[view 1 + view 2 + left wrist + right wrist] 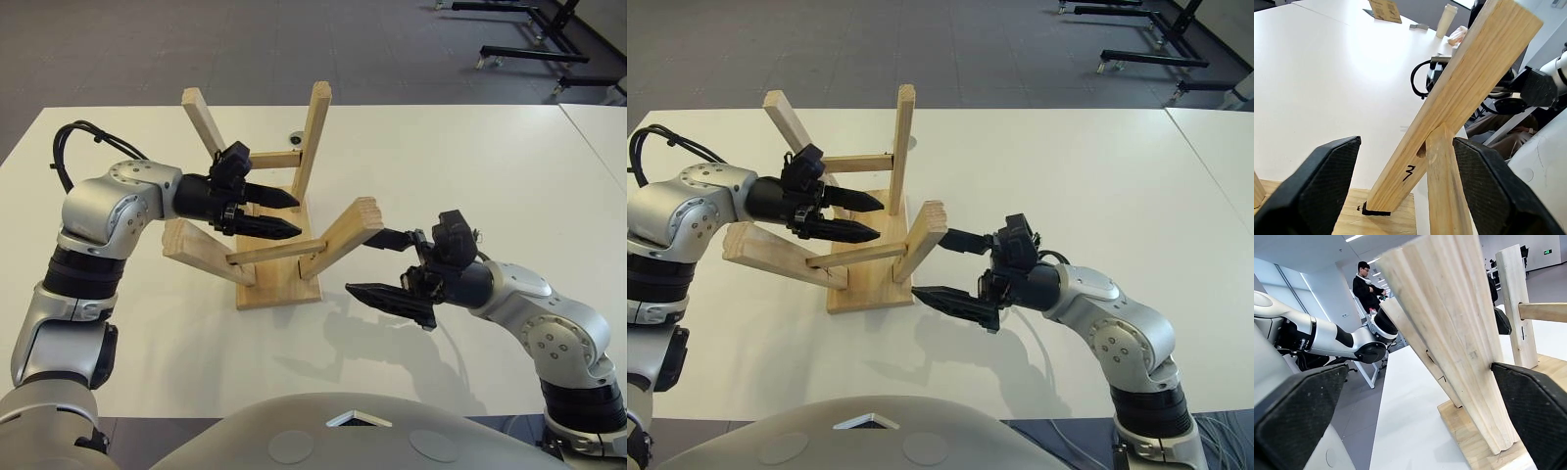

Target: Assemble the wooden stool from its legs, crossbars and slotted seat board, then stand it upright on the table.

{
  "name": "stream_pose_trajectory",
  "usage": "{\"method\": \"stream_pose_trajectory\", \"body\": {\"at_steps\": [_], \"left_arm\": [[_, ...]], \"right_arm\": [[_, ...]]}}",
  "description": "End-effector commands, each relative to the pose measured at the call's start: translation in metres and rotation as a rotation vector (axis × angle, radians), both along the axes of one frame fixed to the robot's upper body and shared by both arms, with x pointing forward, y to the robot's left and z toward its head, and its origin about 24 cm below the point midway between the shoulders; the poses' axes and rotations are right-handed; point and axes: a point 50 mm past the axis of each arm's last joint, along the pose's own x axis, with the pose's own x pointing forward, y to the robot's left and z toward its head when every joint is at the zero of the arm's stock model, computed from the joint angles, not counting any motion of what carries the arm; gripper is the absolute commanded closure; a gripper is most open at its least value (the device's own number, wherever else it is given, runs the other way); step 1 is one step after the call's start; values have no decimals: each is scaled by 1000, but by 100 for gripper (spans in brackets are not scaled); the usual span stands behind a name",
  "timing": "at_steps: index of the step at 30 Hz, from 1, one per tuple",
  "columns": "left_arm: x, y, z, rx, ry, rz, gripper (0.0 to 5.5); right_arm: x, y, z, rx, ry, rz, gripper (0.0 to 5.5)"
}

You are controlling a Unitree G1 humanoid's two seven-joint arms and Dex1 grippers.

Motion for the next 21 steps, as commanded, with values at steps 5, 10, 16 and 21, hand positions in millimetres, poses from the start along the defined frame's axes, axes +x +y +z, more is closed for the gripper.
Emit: {"method": "stream_pose_trajectory", "body": {"at_steps": [5, 10, 16, 21], "left_arm": [[-5, -4, 0, 49, 5, -50, 205], [-5, -4, -4, 82, 2, -67, 205], [-3, -3, -4, 85, 0, -53, 205], [-2, -5, 8, -26, 23, -56, 205]], "right_arm": [[0, 4, 3, 8, -8, -2, 13], [1, 5, 3, 10, -8, -6, 13], [0, 6, 2, 16, -5, -5, 13], [0, 7, 2, 19, -3, -4, 13]]}}
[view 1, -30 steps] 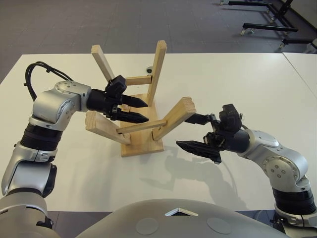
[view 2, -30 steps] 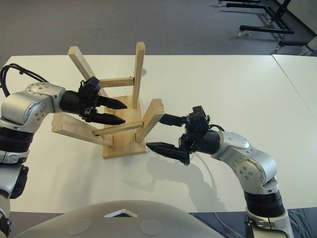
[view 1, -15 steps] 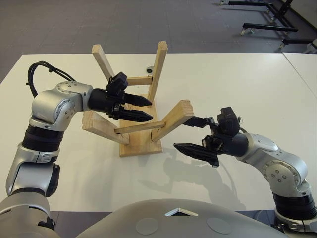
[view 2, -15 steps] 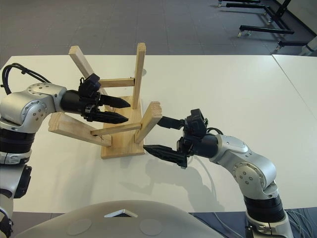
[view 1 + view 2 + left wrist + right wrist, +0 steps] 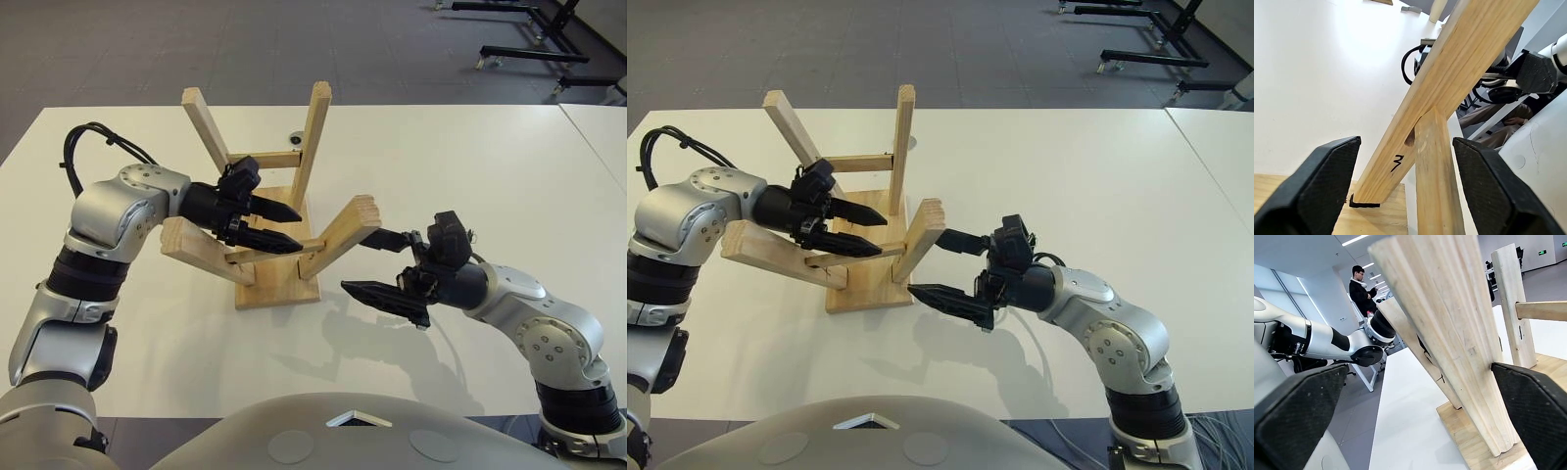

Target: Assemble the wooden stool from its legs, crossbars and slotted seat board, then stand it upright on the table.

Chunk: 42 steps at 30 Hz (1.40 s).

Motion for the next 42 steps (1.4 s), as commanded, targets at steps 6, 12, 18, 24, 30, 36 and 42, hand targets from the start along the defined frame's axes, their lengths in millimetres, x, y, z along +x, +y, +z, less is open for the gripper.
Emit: {"method": "stream_pose_trajectory", "body": {"at_steps": [6, 12, 18, 24, 30, 36, 42], "left_arm": [[2, 2, 4, 6, 12, 17, 205], [2, 4, -4, 53, 14, 20, 205], [5, 5, -4, 38, 25, 38, 205], [5, 8, -9, 76, 45, 48, 205], [4, 11, -16, 119, 52, 52, 205], [5, 13, -21, 137, 53, 64, 205], [3, 12, -26, 155, 59, 61, 205]], "right_arm": [[2, 3, 3, 8, -18, 12, 13], [1, 5, 4, 18, -22, 6, 13], [0, 7, 4, 32, -20, 11, 13], [0, 7, 4, 31, -21, 10, 13], [2, 7, 4, 28, -25, 13, 13], [4, 7, 6, 29, -32, 25, 13], [5, 9, 8, 28, -42, 35, 13]]}}
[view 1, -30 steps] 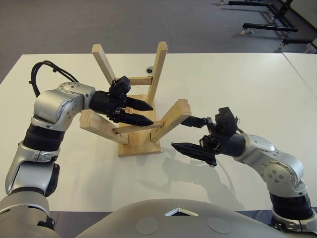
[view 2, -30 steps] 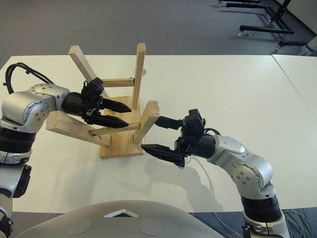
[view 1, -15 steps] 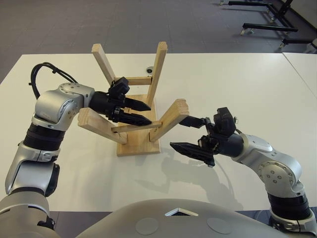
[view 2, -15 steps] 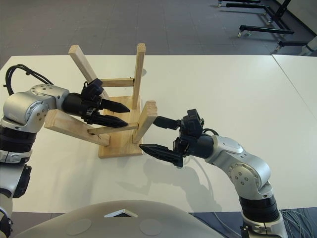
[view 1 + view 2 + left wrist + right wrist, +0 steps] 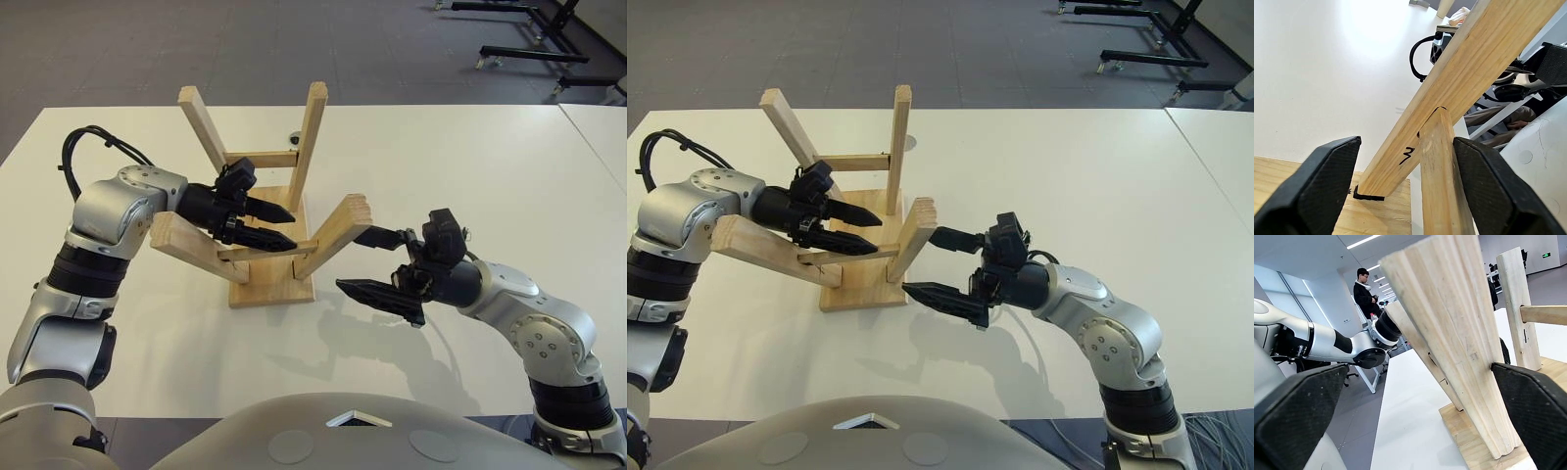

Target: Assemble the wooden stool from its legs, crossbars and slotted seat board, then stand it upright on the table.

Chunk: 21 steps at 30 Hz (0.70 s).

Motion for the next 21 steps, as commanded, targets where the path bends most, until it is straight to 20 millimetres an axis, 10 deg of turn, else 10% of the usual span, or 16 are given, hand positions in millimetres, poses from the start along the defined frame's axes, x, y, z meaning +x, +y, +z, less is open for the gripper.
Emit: {"method": "stream_pose_trajectory", "body": {"at_steps": [1, 21], "left_arm": [[-2, 5, -14, 78, 20, 27, 205], [1, 11, -12, 12, -26, 92, 205]], "right_arm": [[3, 5, 7, 9, -37, 27, 13], [9, 15, 6, -26, -63, 101, 13]]}}
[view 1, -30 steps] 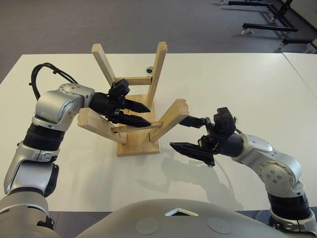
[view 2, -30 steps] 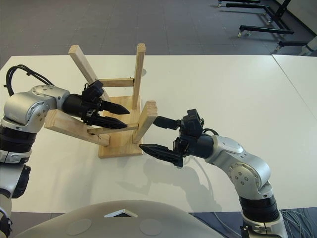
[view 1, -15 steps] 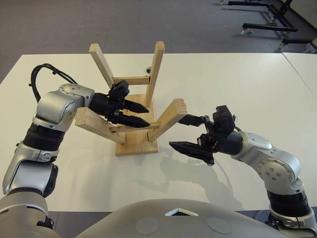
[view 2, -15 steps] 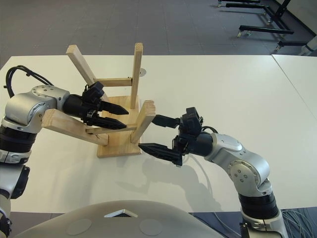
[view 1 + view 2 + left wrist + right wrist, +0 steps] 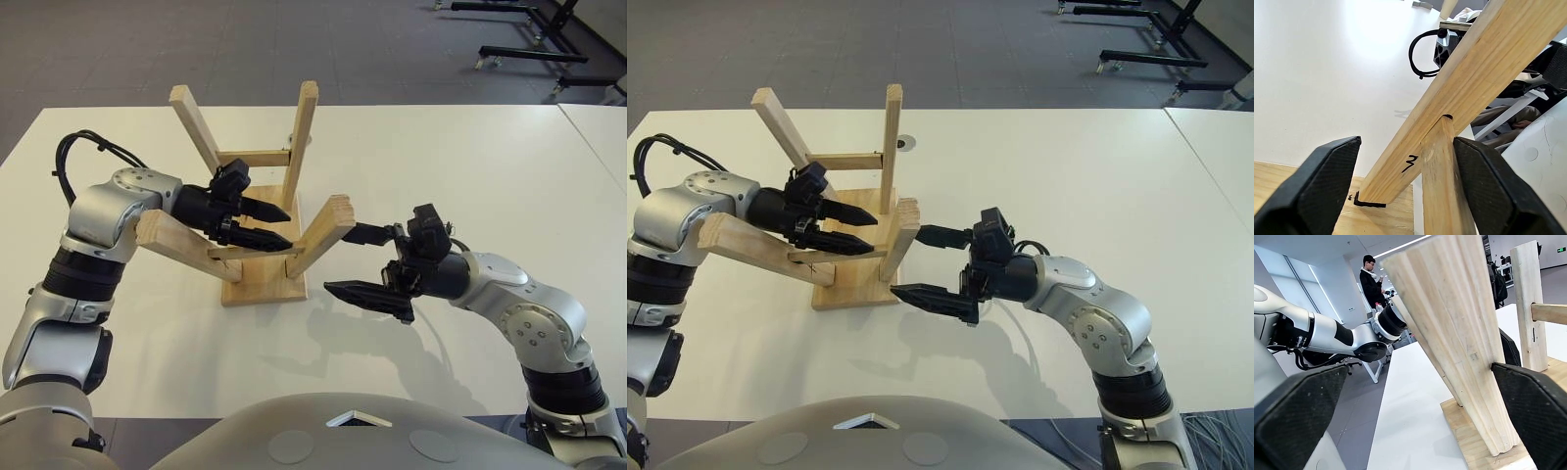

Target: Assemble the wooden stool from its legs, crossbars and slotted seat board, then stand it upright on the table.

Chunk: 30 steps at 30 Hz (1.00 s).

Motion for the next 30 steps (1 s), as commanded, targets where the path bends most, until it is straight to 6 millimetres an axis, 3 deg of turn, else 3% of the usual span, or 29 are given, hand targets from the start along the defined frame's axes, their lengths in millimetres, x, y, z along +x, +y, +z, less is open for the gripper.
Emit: {"method": "stream_pose_trajectory", "body": {"at_steps": [1, 10, 13, 17, 21, 25, 30], "left_arm": [[4, 5, -4, -3, -13, 86, 205], [16, 30, 47, -276, -203, 271, 205], [11, 51, 62, -352, -271, 358, 205], [-16, 89, 71, -380, -352, 502, 205], [-60, 117, 67, -384, -374, 630, 205], [-96, 130, 56, -388, -355, 750, 205], [-109, 135, 48, -385, -330, 796, 205]], "right_arm": [[2, 2, 3, 9, -30, 25, 13], [20, -14, 0, -8, -54, -19, 13], [25, -16, 0, -12, -67, -17, 13], [27, -20, 2, -12, -83, -18, 13], [27, -33, 5, -18, -86, -28, 13], [22, -53, 18, 18, -92, -7, 13], [20, -60, 30, 77, -106, 31, 13]]}}
